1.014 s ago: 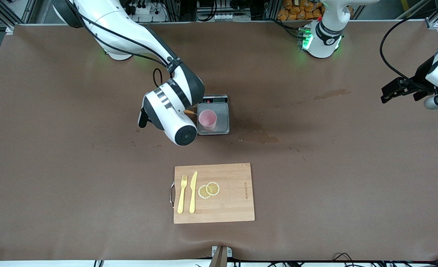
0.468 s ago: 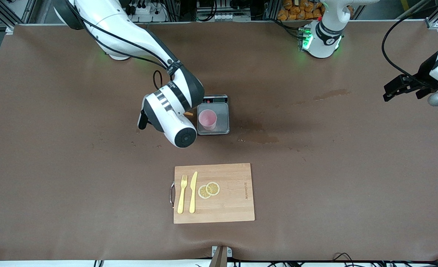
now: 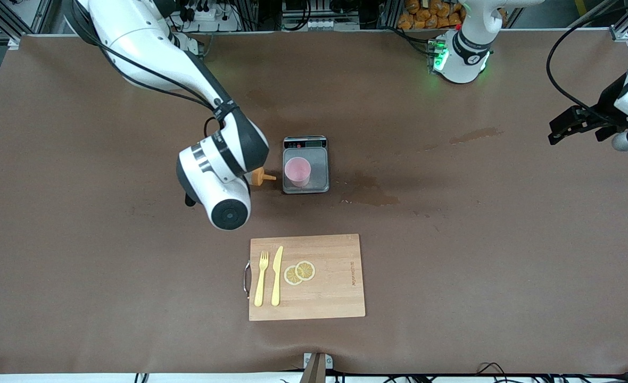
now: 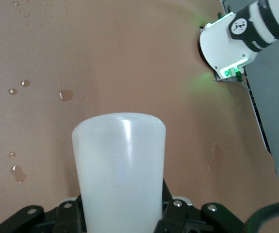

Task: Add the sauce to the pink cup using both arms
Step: 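Turn the bottle upright and carry it back with the right gripper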

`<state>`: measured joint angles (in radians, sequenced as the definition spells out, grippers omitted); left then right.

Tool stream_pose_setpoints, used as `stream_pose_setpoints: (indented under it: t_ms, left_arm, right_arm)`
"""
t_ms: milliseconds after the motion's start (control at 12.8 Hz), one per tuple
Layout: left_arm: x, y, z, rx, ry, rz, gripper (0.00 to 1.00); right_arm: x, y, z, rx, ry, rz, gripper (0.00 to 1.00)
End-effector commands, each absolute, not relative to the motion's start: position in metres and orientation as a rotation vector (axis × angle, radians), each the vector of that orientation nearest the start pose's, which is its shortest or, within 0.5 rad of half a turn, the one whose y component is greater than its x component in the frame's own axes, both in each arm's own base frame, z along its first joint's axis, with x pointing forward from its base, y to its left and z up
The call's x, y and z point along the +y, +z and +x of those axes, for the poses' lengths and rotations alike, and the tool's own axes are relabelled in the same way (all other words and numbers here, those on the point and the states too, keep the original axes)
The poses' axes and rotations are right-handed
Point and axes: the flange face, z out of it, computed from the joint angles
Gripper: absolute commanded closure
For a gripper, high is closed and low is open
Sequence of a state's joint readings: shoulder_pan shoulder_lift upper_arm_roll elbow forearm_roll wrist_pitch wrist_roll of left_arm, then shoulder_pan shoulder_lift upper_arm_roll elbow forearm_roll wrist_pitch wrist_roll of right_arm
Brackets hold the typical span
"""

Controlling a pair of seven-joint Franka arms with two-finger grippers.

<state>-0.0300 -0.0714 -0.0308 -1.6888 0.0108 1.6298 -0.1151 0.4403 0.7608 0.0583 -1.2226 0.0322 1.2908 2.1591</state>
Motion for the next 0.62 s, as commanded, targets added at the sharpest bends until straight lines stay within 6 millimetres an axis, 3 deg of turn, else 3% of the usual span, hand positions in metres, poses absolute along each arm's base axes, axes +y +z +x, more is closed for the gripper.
stream_pose_setpoints:
  t_ms: [0, 78, 234, 546]
  left_arm:
    - [-0.035, 0.622, 0.534, -0.067, -0.038, -3.126, 0.0]
    - [-0.036, 0.619, 0.536, -0.071, -0.028, -3.128, 0.0]
    - [-0.035, 0.618, 0.537, -0.057, -0.026, -3.126, 0.0]
    - [-0.031, 0.624, 0.533, -0.076, -0.04, -3.126, 0.0]
  right_arm:
    - [0.294, 0.309, 0.591, -1.78, -0.441, 1.782, 0.48]
    - [0.276, 0.318, 0.598, -1.765, -0.518, 1.841, 0.48]
    - [0.221, 0.329, 0.612, -1.711, -0.662, 1.99, 0.44]
    - [0.099, 0.326, 0.632, -1.637, -0.914, 2.191, 0.43]
